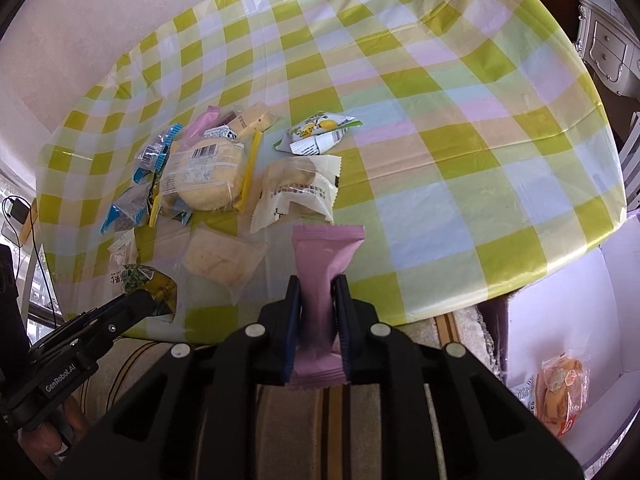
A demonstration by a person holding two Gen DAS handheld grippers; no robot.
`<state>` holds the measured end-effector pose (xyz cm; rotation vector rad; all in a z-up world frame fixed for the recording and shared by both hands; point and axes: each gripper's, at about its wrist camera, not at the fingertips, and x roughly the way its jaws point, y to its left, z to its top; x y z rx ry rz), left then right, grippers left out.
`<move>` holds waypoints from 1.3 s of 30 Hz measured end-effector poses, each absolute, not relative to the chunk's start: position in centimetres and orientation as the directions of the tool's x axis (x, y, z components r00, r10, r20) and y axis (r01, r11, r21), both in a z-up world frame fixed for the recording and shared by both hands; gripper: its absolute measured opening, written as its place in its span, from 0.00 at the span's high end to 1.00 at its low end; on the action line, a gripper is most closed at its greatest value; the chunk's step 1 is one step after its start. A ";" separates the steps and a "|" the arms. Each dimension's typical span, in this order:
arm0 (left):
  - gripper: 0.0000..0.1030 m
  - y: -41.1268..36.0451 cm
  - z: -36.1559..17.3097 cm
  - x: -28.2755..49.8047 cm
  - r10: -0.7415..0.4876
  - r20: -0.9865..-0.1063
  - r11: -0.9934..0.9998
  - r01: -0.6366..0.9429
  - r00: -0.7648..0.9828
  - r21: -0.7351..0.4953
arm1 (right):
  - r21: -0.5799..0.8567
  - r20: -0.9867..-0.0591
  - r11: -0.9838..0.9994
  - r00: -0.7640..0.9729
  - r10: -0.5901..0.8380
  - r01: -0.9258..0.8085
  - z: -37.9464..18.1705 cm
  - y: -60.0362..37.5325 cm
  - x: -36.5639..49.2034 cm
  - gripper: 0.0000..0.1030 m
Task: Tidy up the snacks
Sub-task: 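Carry both packets over the white box and release them inside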
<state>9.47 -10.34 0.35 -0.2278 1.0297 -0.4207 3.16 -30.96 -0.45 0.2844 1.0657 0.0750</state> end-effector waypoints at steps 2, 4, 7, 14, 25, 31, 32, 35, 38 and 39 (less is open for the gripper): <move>0.88 -11.4 0.7 9.1 -0.457 -0.774 0.889 0.254 0.439 -0.381 | 0.274 -0.847 0.957 0.495 0.192 0.098 -0.1 -32.2 2.5 0.83; 0.88 -12.6 0.9 8.9 -0.477 -0.767 0.878 0.278 0.428 -0.391 | 0.278 -0.843 0.953 0.507 0.181 0.121 0.3 -33.6 1.8 0.83; 0.88 -14.6 1.3 8.5 -0.510 -0.758 0.857 0.321 0.407 -0.403 | 0.279 -0.837 0.947 0.524 0.157 0.162 0.9 -36.0 0.8 0.83; 0.88 -20.2 2.3 7.6 -0.589 -0.728 0.791 0.434 0.350 -0.431 | 0.244 -0.832 0.930 0.552 0.055 0.275 1.5 -42.3 -1.3 0.83; 0.88 -30.8 1.8 6.6 -0.667 -0.727 0.651 0.603 0.165 -0.461 | 0.211 -0.848 0.874 0.527 -0.059 0.438 -0.4 -49.8 -4.0 0.83; 0.88 -34.5 1.2 6.0 -0.665 -0.740 0.605 0.652 0.100 -0.457 | 0.188 -0.861 0.839 0.496 -0.109 0.510 -1.2 -52.2 -4.7 0.83; 0.88 -34.9 1.1 6.0 -0.667 -0.740 0.597 0.657 0.088 -0.460 | 0.184 -0.863 0.835 0.491 -0.116 0.519 -1.3 -52.5 -4.8 0.83; 0.87 -36.1 0.8 5.9 -0.671 -0.740 0.568 0.672 0.043 -0.475 | 0.171 -0.869 0.820 0.475 -0.135 0.546 -1.5 -53.2 -5.1 0.82; 0.72 -36.6 0.4 6.1 -0.674 -0.738 0.561 0.664 0.019 -0.494 | 0.168 -0.874 0.799 0.462 -0.149 0.577 -1.7 -53.8 -5.3 0.71; 0.60 -36.6 0.4 6.1 -0.677 -0.735 0.562 0.661 0.022 -0.498 | 0.165 -0.874 0.797 0.460 -0.154 0.581 -1.7 -53.8 -5.4 0.69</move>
